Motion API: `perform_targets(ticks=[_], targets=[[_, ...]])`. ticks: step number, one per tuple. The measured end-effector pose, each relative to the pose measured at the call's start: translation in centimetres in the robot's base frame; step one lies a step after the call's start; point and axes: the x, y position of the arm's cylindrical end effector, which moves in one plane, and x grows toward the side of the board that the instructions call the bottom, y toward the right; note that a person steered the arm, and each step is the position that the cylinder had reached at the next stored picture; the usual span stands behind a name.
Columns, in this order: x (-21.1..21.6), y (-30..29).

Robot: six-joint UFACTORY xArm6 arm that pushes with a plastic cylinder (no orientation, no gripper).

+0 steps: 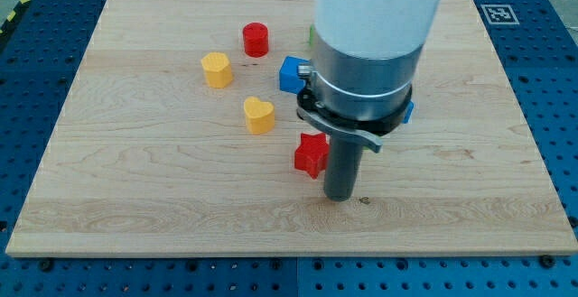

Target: Slightly move the red star toward the center

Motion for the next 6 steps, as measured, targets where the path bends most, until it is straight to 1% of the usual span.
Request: perform_targets(ticks=[1, 2, 6], targets=[[0.0, 0.2], [0.0, -1.1], [0.0, -2.9]])
